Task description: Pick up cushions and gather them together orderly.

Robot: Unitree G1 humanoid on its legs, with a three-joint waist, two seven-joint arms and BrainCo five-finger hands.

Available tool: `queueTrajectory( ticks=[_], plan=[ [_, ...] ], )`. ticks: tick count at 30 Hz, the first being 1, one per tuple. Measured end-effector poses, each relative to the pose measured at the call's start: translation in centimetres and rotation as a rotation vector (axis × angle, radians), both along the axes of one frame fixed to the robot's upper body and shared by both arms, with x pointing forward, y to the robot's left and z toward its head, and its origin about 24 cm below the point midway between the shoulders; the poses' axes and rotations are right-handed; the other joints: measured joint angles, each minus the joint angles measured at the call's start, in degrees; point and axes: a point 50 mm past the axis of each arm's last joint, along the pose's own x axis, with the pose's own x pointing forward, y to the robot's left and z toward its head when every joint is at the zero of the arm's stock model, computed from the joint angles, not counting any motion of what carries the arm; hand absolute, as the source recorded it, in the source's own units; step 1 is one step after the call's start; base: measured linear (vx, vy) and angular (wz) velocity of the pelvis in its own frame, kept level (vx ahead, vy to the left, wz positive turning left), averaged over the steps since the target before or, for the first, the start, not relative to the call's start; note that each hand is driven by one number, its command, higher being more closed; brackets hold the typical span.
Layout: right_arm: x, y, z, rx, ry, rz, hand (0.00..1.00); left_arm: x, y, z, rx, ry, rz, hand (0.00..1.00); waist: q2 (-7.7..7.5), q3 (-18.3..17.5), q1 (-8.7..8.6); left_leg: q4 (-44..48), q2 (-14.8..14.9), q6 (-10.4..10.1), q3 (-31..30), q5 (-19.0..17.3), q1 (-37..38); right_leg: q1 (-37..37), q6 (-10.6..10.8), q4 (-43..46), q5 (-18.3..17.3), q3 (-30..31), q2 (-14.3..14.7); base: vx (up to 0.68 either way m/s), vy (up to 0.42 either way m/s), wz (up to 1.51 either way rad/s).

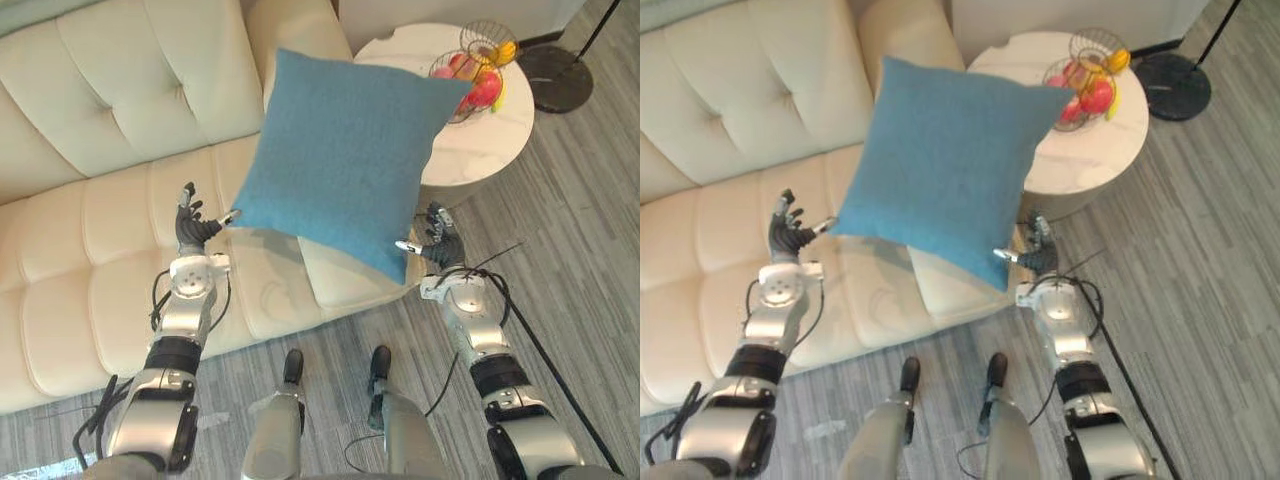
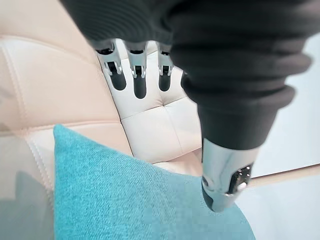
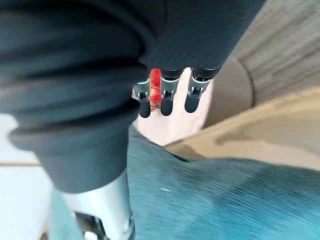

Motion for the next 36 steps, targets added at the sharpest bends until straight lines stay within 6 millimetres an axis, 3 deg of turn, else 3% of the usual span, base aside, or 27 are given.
queueTrajectory(
  ticks=[6, 9, 18, 21, 24, 36],
  plan=[
    [0.5, 1.7, 0.8, 0.107, -0.032, -0.023, 0.00, 1.5, -1.4, 3.2, 0.011, -0.084, -0.029, 0.00, -0.14, 1.61, -0.09, 0.07, 1.02, 0.44, 2.06, 0.21, -3.68, -3.36, -0.05, 1.28, -0.04, -0.37, -0.29, -0.06, -0.009, 0.05],
    [1.3, 2.4, 2.5, 0.120, -0.083, -0.012, 0.00, 2.2, -2.1, 5.5, 0.006, -0.146, -0.044, 0.00, -0.26, 1.85, 0.08, 1.25, 1.37, -0.61, 3.26, 1.33, -6.49, -6.58, -0.25, 2.16, 0.13, -0.27, -0.33, 0.00, 0.000, 0.00],
    [1.7, 3.5, 7.3, 0.177, -0.268, 0.036, 0.00, 3.3, -3.0, 13.5, -0.004, -0.353, -0.061, 0.00, -0.52, 2.75, -0.07, 3.28, 2.52, -0.91, 4.84, 0.89, -10.71, -9.96, -0.98, 1.87, 0.76, 0.12, 0.49, 0.01, -0.009, -0.05],
    [1.5, 3.7, 8.1, 0.183, -0.299, 0.047, 0.00, 3.5, -2.6, 14.9, 0.006, -0.370, -0.049, 0.00, -0.59, 2.78, -0.07, 3.73, 3.26, -1.09, 5.11, 0.76, -12.19, -10.84, -1.27, 0.90, 1.36, 0.07, 1.26, 0.01, -0.027, -0.07],
    [1.2, 4.0, 9.6, 0.190, -0.364, 0.067, 0.00, 3.7, -2.3, 15.6, 0.012, -0.373, -0.036, 0.00, -0.69, 2.84, -0.09, 4.01, 3.71, -1.13, 5.66, 0.79, -13.80, -12.60, -1.53, 0.75, 1.82, 0.28, 1.66, 0.01, -0.024, -0.11],
    [0.9, 4.0, 10.7, 0.227, -0.414, 0.078, 0.00, 4.6, -1.7, 14.6, 0.010, -0.283, -0.014, 0.00, -1.84, 3.78, -0.38, 6.47, 5.46, -1.66, 6.93, 0.03, -16.86, -13.82, -1.71, -0.62, 2.77, 0.43, 3.17, 0.01, -0.013, -0.03]
  ],
)
